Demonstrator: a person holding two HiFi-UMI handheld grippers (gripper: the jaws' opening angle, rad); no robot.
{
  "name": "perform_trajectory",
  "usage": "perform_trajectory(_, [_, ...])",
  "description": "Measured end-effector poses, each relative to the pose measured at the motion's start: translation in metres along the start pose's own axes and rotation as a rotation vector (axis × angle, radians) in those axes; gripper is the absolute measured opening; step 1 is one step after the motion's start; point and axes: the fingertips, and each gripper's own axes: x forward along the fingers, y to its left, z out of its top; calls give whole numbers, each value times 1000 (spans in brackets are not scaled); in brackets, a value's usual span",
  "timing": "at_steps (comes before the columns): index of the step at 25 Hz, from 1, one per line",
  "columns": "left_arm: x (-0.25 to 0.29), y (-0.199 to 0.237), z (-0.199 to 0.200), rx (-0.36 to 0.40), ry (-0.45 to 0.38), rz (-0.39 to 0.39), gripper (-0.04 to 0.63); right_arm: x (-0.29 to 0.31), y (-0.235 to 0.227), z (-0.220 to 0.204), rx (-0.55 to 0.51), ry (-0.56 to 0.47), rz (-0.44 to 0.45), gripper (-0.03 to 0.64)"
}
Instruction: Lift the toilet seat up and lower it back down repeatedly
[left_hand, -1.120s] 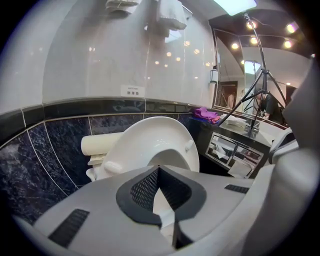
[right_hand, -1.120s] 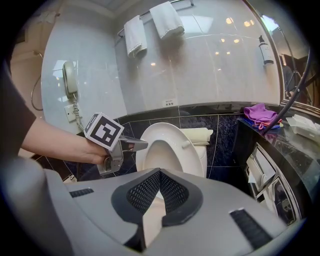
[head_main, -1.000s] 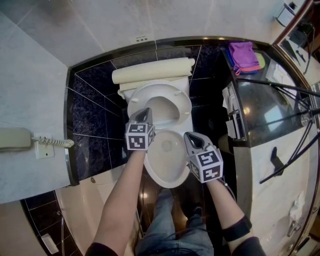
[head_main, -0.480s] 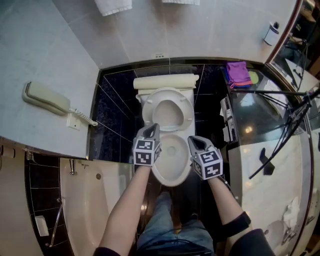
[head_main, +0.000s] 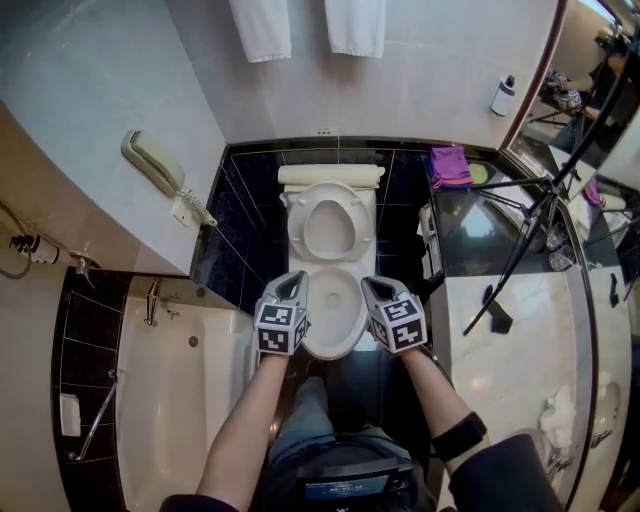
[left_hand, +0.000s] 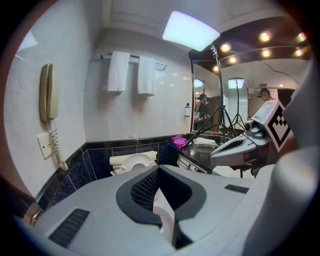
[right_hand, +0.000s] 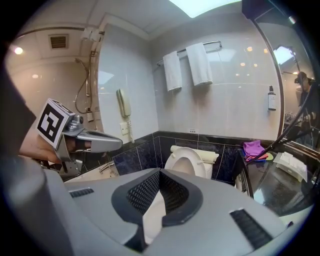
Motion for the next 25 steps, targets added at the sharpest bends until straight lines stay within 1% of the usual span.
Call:
perform_trajectory(3, [-27,-8,2,-9,-23,17,-9,-19,11,2,1,-14,6,15])
perform_trajectory(6, [-50,-16,-6,0,-20,28,-9,-39,19,-2,15,-16,11,15])
perform_trajectory(9, [-68,-22,-12,13,-23,41,-9,-56,24,-4,8,-18,-1,14])
perform_trajectory(12, [-83,-30,-18,1,-29,47,-9,-70,26,-9,-7,-15,-14,14])
perform_trajectory(16, [-93,-37,-23,-12,-33,50,-9,-84,27,-17,-9,-14,-21,14])
perform_trajectory(25, [-105,-41,-30,-11,-31,51,-9,-95,30,-31,2,-1,-30,14])
